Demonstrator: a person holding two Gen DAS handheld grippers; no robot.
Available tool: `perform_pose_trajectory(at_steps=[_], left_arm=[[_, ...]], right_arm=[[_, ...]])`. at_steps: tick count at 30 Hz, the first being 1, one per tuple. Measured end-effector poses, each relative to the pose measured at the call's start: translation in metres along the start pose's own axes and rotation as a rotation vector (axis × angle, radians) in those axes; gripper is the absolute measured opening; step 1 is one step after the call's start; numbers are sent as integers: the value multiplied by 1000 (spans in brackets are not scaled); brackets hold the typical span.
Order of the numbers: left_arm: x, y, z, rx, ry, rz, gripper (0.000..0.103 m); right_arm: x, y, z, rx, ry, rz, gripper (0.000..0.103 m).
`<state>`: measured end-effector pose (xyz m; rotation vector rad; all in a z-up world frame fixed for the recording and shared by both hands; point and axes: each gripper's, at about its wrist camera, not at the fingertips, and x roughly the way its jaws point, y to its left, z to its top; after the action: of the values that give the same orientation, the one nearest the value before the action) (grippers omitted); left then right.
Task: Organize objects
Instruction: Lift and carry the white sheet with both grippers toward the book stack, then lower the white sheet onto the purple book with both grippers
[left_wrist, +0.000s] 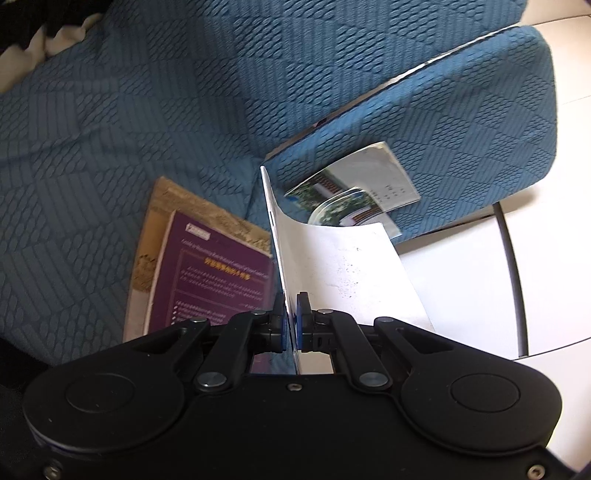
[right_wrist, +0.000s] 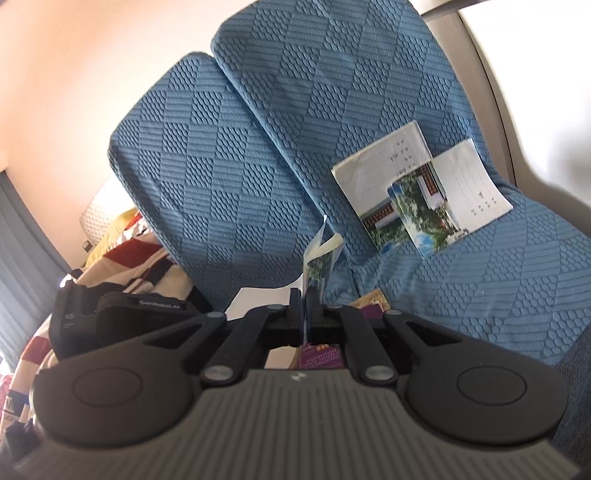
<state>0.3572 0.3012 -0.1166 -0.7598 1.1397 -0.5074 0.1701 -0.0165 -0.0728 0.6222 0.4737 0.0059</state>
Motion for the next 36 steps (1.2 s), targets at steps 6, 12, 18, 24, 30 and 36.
perform_pose_trajectory(at_steps=[6, 12, 18, 24, 30, 36], left_arm=[[23, 24, -6, -20, 44, 50, 3], [40, 41, -8, -29, 69, 91, 3], [49, 45, -10, -17, 72, 130, 3], [55, 50, -14, -19, 69, 177, 7], [58, 52, -18, -20, 63, 204, 9], [54, 53, -17, -21, 52, 214, 13]], right_arm=[[13, -1, -20, -47, 44, -27, 4], [25, -8, -33, -53, 87, -45, 4], [36, -19, -49, -53, 134, -63, 4], [44, -32, -63, -33, 186, -87, 5], [51, -38, -70, -22, 235, -118, 7], [55, -40, -70, 3, 278, -135, 10]])
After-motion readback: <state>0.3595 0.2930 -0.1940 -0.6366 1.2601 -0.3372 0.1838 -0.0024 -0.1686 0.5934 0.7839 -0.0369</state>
